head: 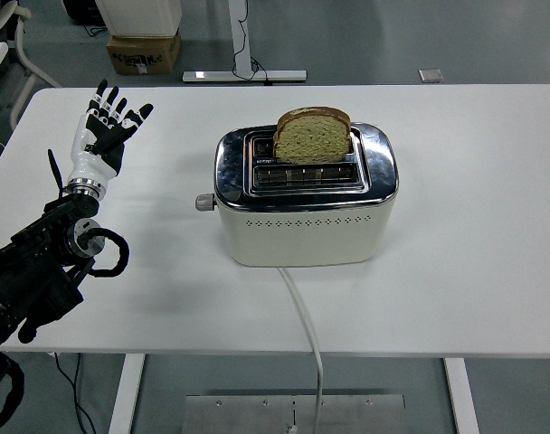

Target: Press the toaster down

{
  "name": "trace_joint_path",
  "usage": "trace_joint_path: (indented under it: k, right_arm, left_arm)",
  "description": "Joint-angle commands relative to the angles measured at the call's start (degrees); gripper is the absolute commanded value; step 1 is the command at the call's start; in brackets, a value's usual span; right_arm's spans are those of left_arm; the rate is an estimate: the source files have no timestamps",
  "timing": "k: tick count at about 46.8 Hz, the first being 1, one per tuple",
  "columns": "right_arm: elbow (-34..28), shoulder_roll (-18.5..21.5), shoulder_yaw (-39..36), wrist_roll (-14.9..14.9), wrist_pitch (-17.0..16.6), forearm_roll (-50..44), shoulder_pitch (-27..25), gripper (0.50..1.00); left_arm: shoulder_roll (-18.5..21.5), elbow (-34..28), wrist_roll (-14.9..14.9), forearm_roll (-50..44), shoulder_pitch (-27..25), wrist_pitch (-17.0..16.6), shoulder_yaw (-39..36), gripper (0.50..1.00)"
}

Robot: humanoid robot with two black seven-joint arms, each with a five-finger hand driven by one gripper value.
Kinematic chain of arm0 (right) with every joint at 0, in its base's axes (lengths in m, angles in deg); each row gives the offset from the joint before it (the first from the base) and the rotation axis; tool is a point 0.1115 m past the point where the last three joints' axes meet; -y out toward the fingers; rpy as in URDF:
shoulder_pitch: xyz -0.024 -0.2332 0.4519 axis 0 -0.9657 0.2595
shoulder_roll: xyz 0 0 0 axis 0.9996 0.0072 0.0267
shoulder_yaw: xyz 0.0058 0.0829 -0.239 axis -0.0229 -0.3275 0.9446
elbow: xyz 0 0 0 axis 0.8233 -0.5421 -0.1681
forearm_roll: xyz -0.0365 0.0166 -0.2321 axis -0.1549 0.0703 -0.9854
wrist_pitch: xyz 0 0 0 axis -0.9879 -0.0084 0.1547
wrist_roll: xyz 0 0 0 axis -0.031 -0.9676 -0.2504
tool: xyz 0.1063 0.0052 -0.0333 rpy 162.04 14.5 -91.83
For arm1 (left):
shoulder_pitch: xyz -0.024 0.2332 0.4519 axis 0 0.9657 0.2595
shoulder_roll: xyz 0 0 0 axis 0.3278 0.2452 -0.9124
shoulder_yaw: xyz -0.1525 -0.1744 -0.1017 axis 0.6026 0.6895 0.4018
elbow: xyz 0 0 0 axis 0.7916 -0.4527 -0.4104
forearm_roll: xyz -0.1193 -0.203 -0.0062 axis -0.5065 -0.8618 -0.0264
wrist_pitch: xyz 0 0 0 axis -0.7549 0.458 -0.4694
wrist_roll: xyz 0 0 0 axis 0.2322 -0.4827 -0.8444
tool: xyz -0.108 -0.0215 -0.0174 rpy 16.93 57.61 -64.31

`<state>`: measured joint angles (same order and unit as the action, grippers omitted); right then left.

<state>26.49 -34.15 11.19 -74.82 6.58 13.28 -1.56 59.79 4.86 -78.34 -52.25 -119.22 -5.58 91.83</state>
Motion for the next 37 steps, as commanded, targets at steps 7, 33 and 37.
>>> trace_joint_path:
  k: [7,33,37]
  right_arm:
    - [0.0,0.0,0.0,0.0,0.05,0.0,0.07,1.0]
    - [0.0,0.0,0.0,0.0,-0.04,0.0,0.07,1.0]
    - [0.0,0.0,0.0,0.0,0.05,0.0,-0.02,1.0]
  left_arm:
    - [4.55,-0.24,2.9,3.68,0.63,3.83,-0.67,1.0]
    - [15.62,-4.89,3.16,22.49,2.03,5.07,-1.55,1.0]
    - [17.91,-8.23,3.16,25.3,1.95,4.89,-1.63,1.0]
